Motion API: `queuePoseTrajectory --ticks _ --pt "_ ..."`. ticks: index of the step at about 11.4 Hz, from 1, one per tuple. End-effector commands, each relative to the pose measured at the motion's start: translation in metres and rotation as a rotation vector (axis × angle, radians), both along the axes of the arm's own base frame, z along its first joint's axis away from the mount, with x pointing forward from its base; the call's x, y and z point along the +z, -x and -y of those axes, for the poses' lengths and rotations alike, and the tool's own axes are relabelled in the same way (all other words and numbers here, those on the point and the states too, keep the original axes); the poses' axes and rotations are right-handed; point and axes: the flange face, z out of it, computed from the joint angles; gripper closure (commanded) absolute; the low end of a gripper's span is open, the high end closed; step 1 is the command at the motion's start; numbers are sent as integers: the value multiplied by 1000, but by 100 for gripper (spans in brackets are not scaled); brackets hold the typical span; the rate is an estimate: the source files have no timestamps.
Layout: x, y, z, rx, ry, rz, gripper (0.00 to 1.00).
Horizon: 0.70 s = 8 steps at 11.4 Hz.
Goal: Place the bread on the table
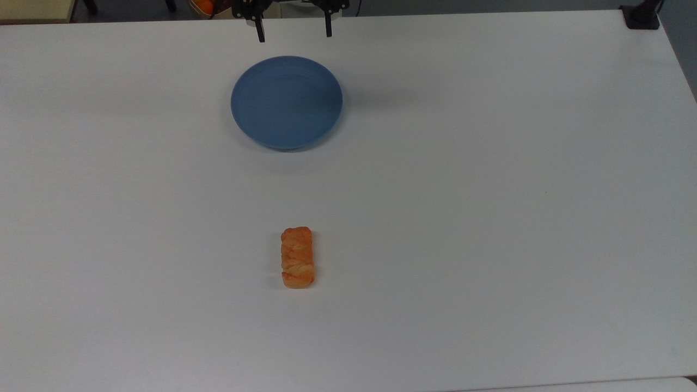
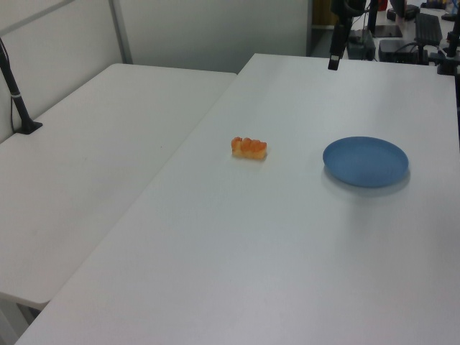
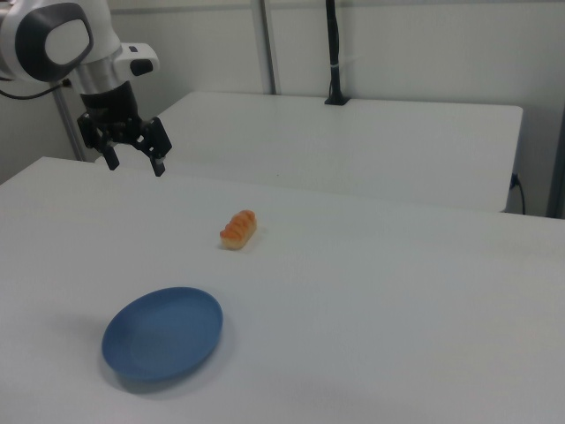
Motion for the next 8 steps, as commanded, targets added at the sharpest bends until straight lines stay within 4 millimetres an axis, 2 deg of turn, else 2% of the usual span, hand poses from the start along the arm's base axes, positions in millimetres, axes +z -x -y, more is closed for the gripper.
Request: queuePoseTrajectory --ticks 1,8 --pt "1 8 -1 18 -16 -24 0" --pt "1 9 -2 17 -16 -33 0"
